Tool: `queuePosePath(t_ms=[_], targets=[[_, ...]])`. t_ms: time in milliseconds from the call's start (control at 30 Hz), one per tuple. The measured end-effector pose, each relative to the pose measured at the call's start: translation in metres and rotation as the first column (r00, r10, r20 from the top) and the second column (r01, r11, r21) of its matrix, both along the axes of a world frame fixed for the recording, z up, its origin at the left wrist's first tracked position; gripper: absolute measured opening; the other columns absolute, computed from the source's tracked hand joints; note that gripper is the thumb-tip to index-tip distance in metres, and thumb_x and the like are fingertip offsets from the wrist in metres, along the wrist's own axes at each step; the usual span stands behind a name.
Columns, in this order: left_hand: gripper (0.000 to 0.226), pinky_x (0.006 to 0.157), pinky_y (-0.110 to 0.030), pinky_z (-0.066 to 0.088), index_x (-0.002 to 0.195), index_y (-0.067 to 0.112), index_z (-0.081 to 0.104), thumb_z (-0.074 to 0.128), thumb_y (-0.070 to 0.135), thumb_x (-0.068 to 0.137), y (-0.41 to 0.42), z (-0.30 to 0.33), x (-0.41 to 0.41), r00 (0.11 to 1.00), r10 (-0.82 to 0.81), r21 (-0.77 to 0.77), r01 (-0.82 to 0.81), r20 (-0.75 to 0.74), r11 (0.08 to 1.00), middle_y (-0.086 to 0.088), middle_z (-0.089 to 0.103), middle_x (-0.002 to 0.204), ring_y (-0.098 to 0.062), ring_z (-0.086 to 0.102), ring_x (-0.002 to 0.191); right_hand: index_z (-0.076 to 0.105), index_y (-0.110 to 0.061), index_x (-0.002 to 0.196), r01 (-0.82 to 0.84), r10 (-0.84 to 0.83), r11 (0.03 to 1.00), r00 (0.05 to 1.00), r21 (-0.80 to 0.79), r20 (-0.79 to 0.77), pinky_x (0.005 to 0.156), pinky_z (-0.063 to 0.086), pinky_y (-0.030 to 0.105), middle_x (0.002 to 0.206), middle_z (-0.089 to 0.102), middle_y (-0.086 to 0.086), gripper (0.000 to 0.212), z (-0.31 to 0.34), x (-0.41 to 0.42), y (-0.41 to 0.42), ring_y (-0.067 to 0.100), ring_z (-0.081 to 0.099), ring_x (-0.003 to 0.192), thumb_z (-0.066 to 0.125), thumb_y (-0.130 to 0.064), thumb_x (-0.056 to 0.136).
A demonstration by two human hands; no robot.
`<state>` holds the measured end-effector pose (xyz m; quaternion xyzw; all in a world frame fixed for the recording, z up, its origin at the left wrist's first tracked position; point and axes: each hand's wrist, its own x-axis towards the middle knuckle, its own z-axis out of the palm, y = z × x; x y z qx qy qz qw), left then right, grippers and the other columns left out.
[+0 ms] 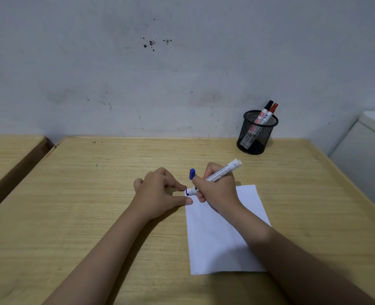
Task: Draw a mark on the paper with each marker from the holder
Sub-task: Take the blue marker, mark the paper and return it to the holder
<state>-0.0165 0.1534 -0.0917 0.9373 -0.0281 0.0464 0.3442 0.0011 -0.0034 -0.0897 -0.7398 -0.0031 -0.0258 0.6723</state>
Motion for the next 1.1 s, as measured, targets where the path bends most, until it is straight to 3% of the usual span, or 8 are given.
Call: queuePosePath(t_ms=[200, 400, 500, 600, 733, 867, 967, 1100], targets=[[0.038, 0.081, -0.032, 0.021, 0.087, 0.042, 0.067, 0.079, 0.055, 0.053, 0.0, 0.001, -0.002, 1.0, -0.027, 0.028, 0.027, 0.003, 0.999, 0.016, 0.055, 0.099, -0.007, 0.051, 0.1, 0.042, -0.01, 0.059, 0.166, -0.172, 0.967, 0.985, 0.194, 0.014, 0.043, 0.05, 0.029, 0.045, 0.056, 0.003, 0.033, 0.003, -0.003, -0.003, 0.016, 0.058, 0.04, 0.067, -0.003, 0.079], [0.067, 0.101, -0.038, 0.025, 0.126, 0.044, 0.041, 0.069, 0.041, 0.065, -0.011, 0.013, 0.003, 0.989, -0.148, -0.055, 0.146, -0.026, 0.988, 0.02, 0.047, 0.128, -0.004, 0.049, 0.106, 0.04, -0.013, 0.061, 0.302, -0.322, 0.871, 0.947, 0.387, -0.013, 0.05, 0.05, 0.033, 0.043, 0.058, -0.001, 0.035, 0.015, 0.0, -0.008, 0.017, 0.058, 0.039, 0.069, -0.01, 0.081], [0.05, 0.095, -0.039, 0.042, 0.124, 0.04, 0.05, 0.065, 0.033, 0.077, -0.024, 0.017, 0.018, 0.986, -0.151, -0.083, 0.156, 0.065, 0.984, 0.012, 0.052, 0.119, -0.009, 0.055, 0.098, 0.042, -0.01, 0.064, 0.321, -0.375, 0.83, 0.927, 0.457, 0.03, 0.047, 0.054, 0.031, 0.043, 0.058, 0.0, 0.032, 0.033, 0.0, -0.013, 0.014, 0.059, 0.038, 0.069, -0.007, 0.081], [0.02, 0.075, -0.023, 0.048, 0.101, 0.022, 0.069, 0.065, 0.02, 0.082, -0.035, 0.022, 0.031, 0.987, -0.155, 0.064, 0.151, 0.053, 0.986, 0.003, 0.057, 0.094, -0.015, 0.061, 0.087, 0.042, -0.009, 0.064, 0.299, -0.387, 0.832, 0.917, 0.467, 0.102, 0.042, 0.053, 0.027, 0.048, 0.058, 0.008, 0.032, 0.051, -0.005, -0.022, 0.013, 0.059, 0.037, 0.068, -0.005, 0.082], [0.005, 0.064, -0.018, 0.048, 0.078, 0.014, 0.072, 0.07, 0.009, 0.077, -0.04, 0.039, 0.024, 0.999, -0.033, -0.346, 0.038, 0.021, 0.937, 0.003, 0.07, 0.078, -0.005, 0.065, 0.07, 0.043, -0.006, 0.066, 0.254, -0.35, 0.877, 0.92, 0.409, 0.179, 0.042, 0.051, 0.026, 0.044, 0.057, 0.002, 0.03, 0.061, -0.019, -0.036, 0.014, 0.058, 0.037, 0.067, -0.004, 0.083], [0.009, 0.074, -0.022, 0.052, 0.078, 0.013, 0.072, 0.07, 0.005, 0.076, -0.045, 0.065, -0.001, 0.99, -0.138, -0.798, 0.063, -0.024, 0.599, 0.0, 0.074, 0.075, -0.01, 0.069, 0.076, 0.043, -0.005, 0.065, 0.235, -0.34, 0.895, 0.91, 0.379, 0.237, 0.042, 0.051, 0.027, 0.042, 0.056, 0.0, 0.03, 0.069, -0.033, -0.048, 0.016, 0.058, 0.037, 0.067, -0.004, 0.083], [0.011, 0.073, -0.02, 0.054, 0.078, 0.013, 0.072, 0.066, 0.003, 0.078, -0.054, 0.078, -0.019, 0.983, -0.185, -0.866, 0.077, -0.018, 0.494, 0.0, 0.075, 0.073, -0.012, 0.071, 0.075, 0.043, -0.005, 0.064, 0.207, -0.32, 0.901, 0.911, 0.381, 0.262, 0.041, 0.051, 0.028, 0.041, 0.055, -0.001, 0.03, 0.078, -0.046, -0.051, 0.015, 0.058, 0.037, 0.066, -0.002, 0.083], [0.011, 0.072, -0.021, 0.053, 0.078, 0.015, 0.071, 0.066, 0.006, 0.078, -0.066, 0.089, -0.038, 0.977, -0.214, -0.847, 0.101, -0.015, 0.521, 0.003, 0.074, 0.076, -0.01, 0.07, 0.077, 0.044, -0.004, 0.064, 0.152, -0.269, 0.927, 0.908, 0.343, 0.322, 0.041, 0.051, 0.027, 0.041, 0.056, 0.0, 0.03, 0.088, -0.062, -0.056, 0.016, 0.059, 0.037, 0.067, -0.002, 0.082]])
